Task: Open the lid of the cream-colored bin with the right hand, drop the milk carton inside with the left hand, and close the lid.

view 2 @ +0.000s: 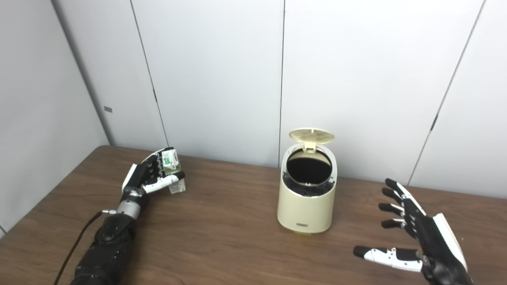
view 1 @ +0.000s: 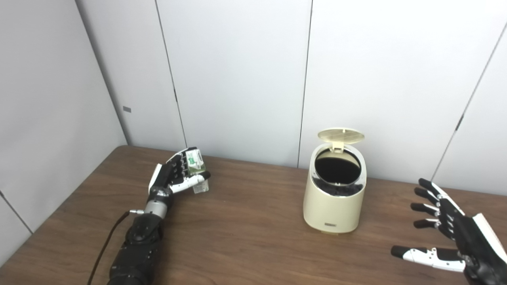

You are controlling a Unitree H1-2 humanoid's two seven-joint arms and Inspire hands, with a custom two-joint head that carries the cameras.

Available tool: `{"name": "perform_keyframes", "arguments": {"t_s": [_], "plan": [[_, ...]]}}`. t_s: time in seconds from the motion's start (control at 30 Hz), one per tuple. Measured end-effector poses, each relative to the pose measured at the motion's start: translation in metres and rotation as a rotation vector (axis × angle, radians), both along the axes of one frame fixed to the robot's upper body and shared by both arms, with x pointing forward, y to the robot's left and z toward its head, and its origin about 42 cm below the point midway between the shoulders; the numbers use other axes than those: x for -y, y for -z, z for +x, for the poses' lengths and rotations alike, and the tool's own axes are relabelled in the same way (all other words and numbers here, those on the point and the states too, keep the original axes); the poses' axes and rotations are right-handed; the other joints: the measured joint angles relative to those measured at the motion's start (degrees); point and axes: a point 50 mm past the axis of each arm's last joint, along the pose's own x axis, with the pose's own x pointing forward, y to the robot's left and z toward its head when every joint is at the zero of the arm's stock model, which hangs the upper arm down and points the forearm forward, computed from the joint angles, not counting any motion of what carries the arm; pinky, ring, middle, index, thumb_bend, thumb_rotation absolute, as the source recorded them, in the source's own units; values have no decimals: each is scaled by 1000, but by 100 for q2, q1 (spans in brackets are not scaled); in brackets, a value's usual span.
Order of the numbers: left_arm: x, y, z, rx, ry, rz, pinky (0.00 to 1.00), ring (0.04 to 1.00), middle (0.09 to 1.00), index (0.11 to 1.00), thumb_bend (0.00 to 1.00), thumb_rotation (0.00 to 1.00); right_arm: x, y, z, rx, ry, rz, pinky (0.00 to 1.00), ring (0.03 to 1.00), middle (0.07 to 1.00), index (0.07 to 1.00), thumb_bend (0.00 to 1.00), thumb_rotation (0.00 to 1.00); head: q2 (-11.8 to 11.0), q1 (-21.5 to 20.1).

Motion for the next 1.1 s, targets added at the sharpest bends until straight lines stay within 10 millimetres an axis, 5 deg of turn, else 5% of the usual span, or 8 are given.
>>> {"name": "perform_keyframes", "arguments": {"t_s": [0.2, 0.23, 0.3, 0.47, 0.93, 1.1], "plan": [[-1, 1, 0, -7, -73, 32, 491, 545, 579, 603, 779, 56, 1, 2, -1, -11, 3, 2, 666, 808, 904, 930, 691, 0, 35, 9], [-1, 1, 0, -7, -88, 40, 464, 522, 552, 535, 625, 57, 1, 2, -1, -11, 3, 2, 673, 811, 907, 934, 686, 0, 35, 9], [0, 2, 0, -8, -106, 53, 441, 500, 529, 500, 544, 56, 0, 2, -1, -11, 3, 2, 681, 808, 904, 932, 685, 0, 35, 9], [1, 2, 0, -7, -131, 62, 407, 463, 468, 502, 521, 5, -1, 3, -1, -10, 1, 0, 677, 799, 898, 925, 694, 0, 44, 26], [11, 1, 4, 4, -143, 66, 416, 470, 474, 497, 523, 0, 0, 5, -3, -16, 13, -11, 745, 811, 903, 924, 695, 0, 44, -61], [38, -6, 0, 70, -95, 71, 441, 486, 479, 497, 523, 0, -1, 7, -2, -22, 10, 2, 726, 825, 908, 927, 701, 0, 53, -132]]}}
